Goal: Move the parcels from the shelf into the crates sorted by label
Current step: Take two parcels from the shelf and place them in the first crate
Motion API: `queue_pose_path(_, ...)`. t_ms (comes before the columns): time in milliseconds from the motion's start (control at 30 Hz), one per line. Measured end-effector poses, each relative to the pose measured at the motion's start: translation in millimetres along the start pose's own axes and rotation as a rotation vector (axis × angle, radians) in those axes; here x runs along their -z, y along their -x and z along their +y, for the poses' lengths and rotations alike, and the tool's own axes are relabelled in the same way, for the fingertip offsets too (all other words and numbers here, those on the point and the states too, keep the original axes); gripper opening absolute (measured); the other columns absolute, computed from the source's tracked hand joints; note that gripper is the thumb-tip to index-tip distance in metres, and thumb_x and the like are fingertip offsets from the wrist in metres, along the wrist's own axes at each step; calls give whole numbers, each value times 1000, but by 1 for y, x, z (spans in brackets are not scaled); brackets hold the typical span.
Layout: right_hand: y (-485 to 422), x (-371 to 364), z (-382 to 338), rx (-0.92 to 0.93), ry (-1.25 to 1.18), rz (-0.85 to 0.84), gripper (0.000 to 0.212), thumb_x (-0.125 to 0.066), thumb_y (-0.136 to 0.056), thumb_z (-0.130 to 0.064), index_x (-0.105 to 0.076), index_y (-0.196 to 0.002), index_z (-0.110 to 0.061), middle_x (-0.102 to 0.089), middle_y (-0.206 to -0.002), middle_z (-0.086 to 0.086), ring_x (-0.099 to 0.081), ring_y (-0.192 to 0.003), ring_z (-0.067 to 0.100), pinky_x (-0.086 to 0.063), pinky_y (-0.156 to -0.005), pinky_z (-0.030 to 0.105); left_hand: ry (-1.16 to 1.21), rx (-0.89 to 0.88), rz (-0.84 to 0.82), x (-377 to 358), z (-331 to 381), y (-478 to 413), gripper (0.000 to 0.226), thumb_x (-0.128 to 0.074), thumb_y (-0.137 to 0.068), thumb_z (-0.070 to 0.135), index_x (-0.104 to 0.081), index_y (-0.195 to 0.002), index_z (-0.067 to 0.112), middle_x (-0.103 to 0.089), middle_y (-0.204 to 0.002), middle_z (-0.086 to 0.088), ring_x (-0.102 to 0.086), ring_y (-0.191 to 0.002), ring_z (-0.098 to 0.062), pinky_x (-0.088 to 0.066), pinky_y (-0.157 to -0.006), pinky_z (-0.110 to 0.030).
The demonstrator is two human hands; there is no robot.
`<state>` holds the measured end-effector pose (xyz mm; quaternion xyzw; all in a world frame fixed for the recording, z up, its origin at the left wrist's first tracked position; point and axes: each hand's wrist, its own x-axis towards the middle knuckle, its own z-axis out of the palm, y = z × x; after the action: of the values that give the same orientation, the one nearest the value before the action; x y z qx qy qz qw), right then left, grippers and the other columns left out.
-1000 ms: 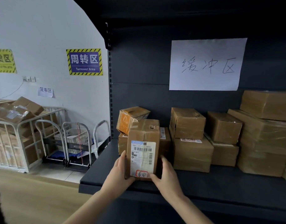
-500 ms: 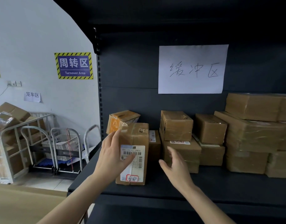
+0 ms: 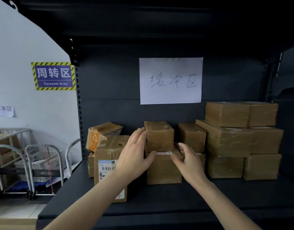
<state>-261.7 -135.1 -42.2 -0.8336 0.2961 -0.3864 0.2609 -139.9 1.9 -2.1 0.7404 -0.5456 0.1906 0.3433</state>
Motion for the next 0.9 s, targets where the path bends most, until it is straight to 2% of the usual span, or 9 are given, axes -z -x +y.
queue_pose_path(300,-13,3,-6,40,-16,-8,56,-56,-91,-32,-35,-141,-18,-43,-142,0,-41,-130,13,-36,-103,26,-6,40,-46,-4,0,-8,70,-54,-89,35,-20,-148,19,-17,-155,7,-12,-144,-9,-15,-111,-17)
queue_pose_path(467,-20,-10,-24,78,-43,-38,57,-55,-91,-33,-34,-141,-19,-41,-144,-1,-42,-128,11,-36,-99,23,-12,102,-23,14,-11,-15,69,-54,-90,34,-20,-148,19,-18,-156,6,-14,-145,-12,-20,-116,-26)
queue_pose_path(600,-25,-20,-40,107,-57,-61,57,-56,-90,-35,-35,-141,-20,-42,-143,-2,-40,-132,12,-38,-107,31,-15,170,-13,32,-27,-23,68,-55,-90,35,-22,-147,20,-19,-155,5,-18,-144,-14,-25,-116,-32)
queue_pose_path(700,-29,-28,-53,122,-82,-80,55,-55,-91,-33,-35,-140,-21,-41,-143,-1,-39,-132,11,-39,-107,32,-21,232,6,50,-49,-33,67,-56,-89,33,-24,-146,16,-24,-154,1,-18,-143,-17,-23,-115,-33)
queue_pose_path(833,-38,-42,-67,145,-83,-84,53,-54,-92,-33,-36,-140,-21,-41,-143,-2,-38,-132,11,-34,-103,23,-41,385,-55,73,-85,-58,66,-58,-88,31,-29,-144,12,-32,-149,-6,-25,-140,-25,-28,-113,-40)
queue_pose_path(900,-42,-48,-70,153,-93,-86,53,-54,-91,-31,-36,-140,-20,-42,-143,-2,-39,-131,11,-33,-98,19,-94,454,-97,77,-113,-72,63,-58,-84,37,-38,-139,16,-41,-142,-7,-34,-133,-29,-35,-108,-43)
